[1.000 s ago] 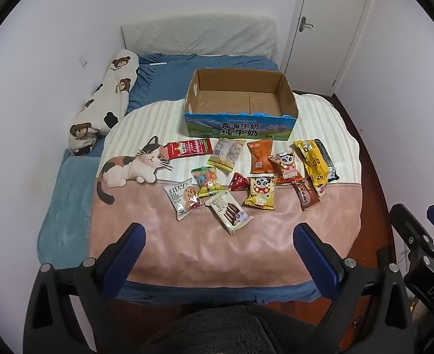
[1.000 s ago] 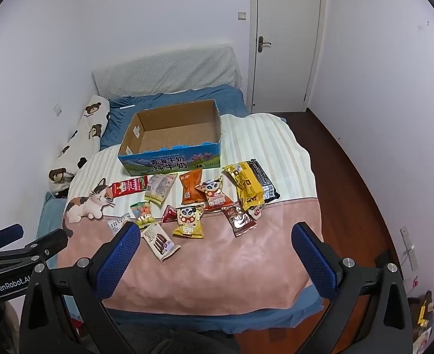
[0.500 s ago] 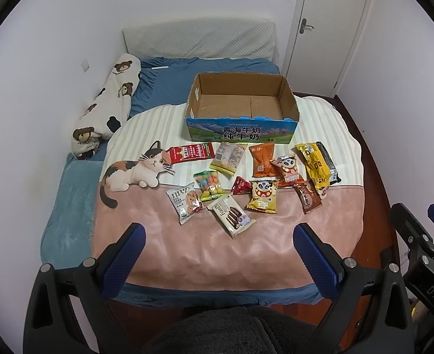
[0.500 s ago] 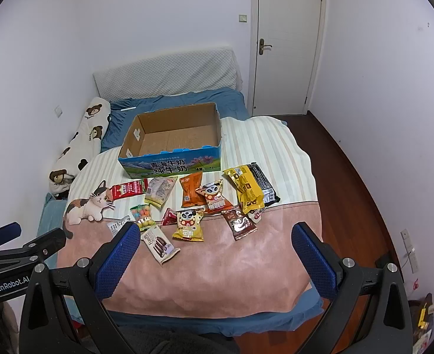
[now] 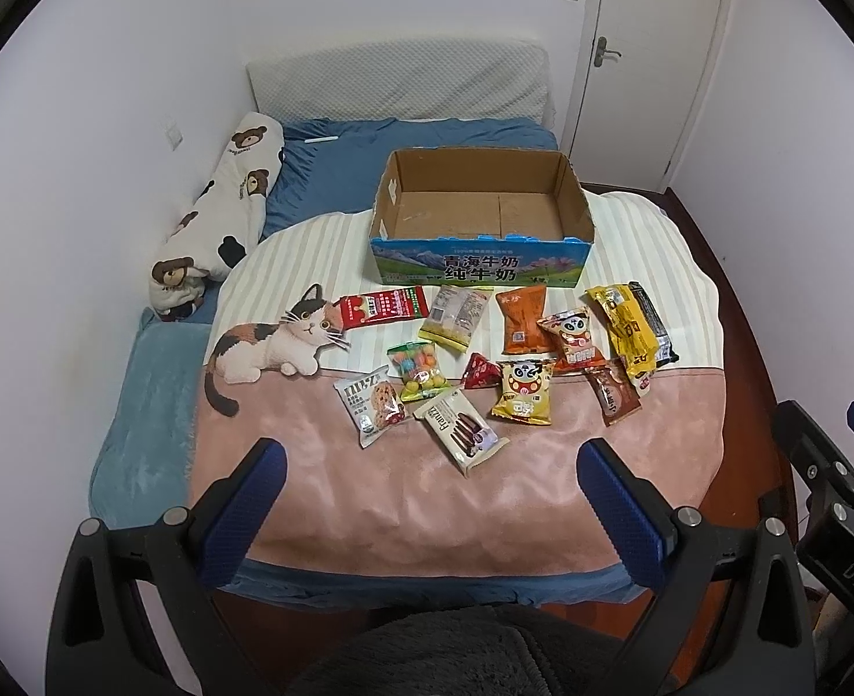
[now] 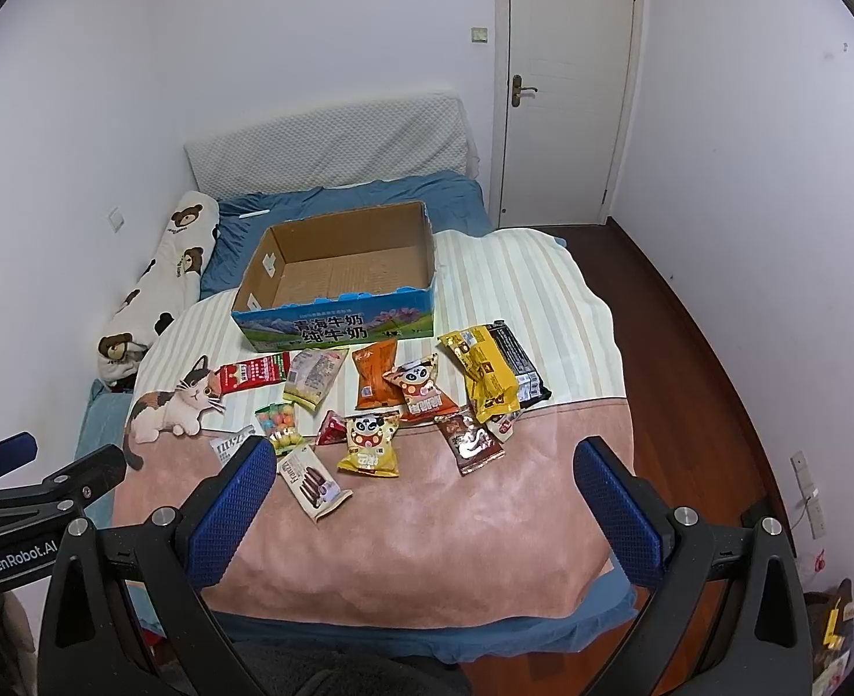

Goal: Organize snacks

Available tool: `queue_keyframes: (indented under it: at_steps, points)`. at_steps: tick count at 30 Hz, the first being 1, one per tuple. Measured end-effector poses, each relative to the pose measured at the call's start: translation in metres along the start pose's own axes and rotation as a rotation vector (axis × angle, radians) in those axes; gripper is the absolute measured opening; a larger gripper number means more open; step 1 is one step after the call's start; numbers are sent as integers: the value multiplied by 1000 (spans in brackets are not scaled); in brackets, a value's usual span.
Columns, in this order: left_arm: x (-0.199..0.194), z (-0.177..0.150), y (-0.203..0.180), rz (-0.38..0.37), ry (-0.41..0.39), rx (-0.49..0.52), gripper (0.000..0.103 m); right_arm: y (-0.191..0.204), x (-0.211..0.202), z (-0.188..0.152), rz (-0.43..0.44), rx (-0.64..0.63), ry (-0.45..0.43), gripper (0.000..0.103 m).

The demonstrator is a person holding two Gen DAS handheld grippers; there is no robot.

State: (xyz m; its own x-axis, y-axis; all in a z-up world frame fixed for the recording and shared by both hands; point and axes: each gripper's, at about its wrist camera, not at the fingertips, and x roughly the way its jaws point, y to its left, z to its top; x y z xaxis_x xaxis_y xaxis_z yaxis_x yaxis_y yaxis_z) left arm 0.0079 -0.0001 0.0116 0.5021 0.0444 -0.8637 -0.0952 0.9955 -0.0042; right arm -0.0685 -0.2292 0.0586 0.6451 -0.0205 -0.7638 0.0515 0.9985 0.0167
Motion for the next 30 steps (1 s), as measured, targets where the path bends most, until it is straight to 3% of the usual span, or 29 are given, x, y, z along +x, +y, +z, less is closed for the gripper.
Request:
queue_keyframes:
  at_steps: [30]
  points:
    - [2, 3, -7, 18, -9, 6, 103, -9, -1, 1, 8, -2, -6, 103]
